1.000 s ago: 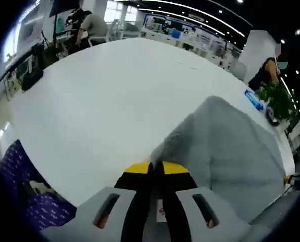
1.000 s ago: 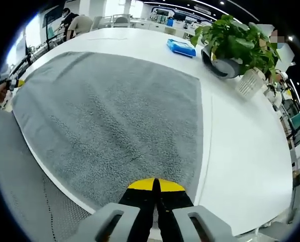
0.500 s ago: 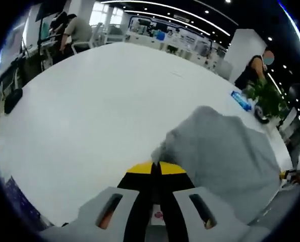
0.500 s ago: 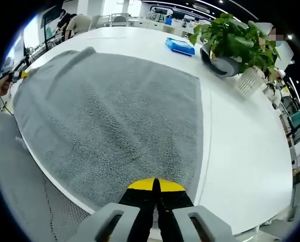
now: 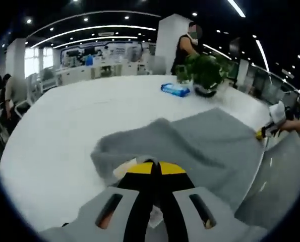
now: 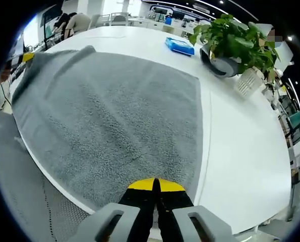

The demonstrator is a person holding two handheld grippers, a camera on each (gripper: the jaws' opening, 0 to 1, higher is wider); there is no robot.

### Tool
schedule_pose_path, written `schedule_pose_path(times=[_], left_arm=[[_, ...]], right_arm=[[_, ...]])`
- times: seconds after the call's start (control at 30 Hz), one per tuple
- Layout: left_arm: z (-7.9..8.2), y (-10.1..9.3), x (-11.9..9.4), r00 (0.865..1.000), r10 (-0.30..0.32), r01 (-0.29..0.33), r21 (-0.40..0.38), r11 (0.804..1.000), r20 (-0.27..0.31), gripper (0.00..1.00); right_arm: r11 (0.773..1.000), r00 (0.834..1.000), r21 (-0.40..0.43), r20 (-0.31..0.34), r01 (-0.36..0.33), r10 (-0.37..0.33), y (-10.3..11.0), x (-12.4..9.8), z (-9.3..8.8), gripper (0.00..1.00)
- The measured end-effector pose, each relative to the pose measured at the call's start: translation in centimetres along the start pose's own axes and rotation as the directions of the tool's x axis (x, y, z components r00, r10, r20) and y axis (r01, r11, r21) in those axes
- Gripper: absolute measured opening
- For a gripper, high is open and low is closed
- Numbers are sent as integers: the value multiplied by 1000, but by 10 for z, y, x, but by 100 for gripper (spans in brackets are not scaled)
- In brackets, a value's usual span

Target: Open the folded towel by lifting each exposed corner and separating the folded layers until the towel lies flat within the target outline without major curled edges

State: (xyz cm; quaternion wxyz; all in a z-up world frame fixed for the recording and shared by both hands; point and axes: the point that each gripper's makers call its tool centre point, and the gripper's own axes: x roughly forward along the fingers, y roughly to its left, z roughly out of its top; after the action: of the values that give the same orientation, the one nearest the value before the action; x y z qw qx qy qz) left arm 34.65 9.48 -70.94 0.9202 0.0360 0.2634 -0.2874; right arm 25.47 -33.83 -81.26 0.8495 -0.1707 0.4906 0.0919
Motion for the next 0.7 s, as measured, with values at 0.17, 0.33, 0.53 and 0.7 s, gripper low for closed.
schedule_pose_path(times=[0.17,0.33,0.53,0.7], left_arm=[[-2,-46,19,994,-95,99,89,991,-48,2],[0,-78,31,986,-151,159,122,980,-70,2],[-3,-121,45,970,-218,234,160,959,-108,2],[-9,-144,52,962,-237,260,192,946,-136,2]], right_arm=[[1000,1000,-5,1,3,-3,1,-2,0,0],[1000,1000,-13,2,5,-5,0,-1,-1,0],[1000,1000,-17,3,8,-8,0,-2,-1,0],[1000,1000,-21,3,10,-10,1,-2,-2,0]])
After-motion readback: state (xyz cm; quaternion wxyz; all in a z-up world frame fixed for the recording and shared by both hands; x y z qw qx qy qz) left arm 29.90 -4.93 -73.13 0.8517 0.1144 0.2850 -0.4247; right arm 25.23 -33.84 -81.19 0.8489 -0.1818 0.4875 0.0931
